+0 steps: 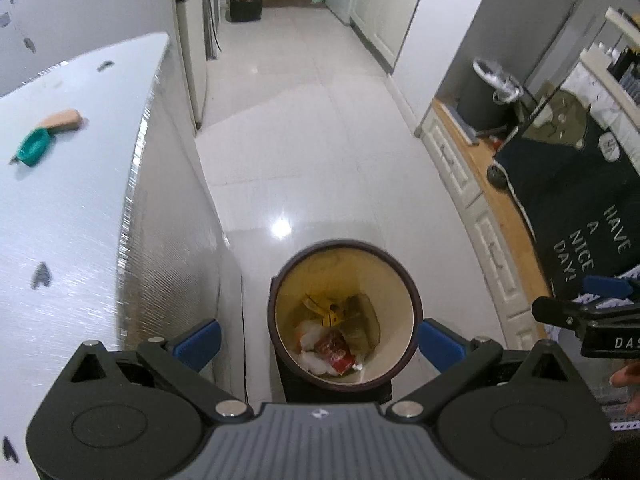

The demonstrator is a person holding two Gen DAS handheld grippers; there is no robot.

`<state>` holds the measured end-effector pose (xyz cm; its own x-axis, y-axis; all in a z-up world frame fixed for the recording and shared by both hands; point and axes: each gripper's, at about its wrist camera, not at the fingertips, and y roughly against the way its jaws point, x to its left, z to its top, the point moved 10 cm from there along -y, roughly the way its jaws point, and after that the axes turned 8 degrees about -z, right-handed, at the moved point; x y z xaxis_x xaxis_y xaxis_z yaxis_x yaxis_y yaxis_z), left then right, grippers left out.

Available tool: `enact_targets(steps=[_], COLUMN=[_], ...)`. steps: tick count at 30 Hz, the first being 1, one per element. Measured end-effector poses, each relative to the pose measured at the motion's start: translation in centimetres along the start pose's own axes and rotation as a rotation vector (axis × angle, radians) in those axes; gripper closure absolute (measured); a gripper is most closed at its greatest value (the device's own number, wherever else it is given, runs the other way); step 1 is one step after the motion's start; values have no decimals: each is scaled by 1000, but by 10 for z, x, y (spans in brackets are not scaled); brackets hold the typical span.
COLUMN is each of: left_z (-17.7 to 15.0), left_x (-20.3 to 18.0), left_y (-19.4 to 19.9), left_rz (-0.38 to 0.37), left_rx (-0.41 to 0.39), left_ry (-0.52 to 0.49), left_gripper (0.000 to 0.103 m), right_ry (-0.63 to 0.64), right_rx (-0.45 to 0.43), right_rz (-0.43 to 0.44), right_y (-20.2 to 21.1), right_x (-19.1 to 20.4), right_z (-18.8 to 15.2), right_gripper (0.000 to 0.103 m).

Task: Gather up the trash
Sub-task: 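Move both open tools away from the bin back toward the table, then grasp the crushed blue can with the left tool while the right tool grasps the teal cap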

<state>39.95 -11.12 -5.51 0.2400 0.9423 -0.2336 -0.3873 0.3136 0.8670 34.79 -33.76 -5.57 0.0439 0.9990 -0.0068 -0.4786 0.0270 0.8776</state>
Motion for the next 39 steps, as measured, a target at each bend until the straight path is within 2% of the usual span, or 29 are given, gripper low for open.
enact_targets(steps=[6, 13, 24, 32, 35, 39], left_z=[13, 20, 14, 8, 8, 17], left_x=[16, 59, 167, 257, 291, 340], left_y=[51, 115, 201, 233, 236, 228], left_rz=[22, 78, 214, 293, 294, 212], left_rx=[-94, -217, -388, -459, -483, -518], left_ry=[20, 81, 224, 327, 365, 414], left_gripper=[0, 0, 0, 0, 0, 0], right_ry=[33, 103, 223, 295, 314, 341], right_rx=[-69, -156, -275, -329, -334, -314], right_rz=[14, 61, 187, 248, 270, 306], right_y=[35, 63, 86, 86, 82, 72], right_x=[19, 69, 192, 277, 306, 339], right_z=[22, 57, 104, 128, 135, 141], right_gripper=[0, 0, 0, 0, 0, 0])
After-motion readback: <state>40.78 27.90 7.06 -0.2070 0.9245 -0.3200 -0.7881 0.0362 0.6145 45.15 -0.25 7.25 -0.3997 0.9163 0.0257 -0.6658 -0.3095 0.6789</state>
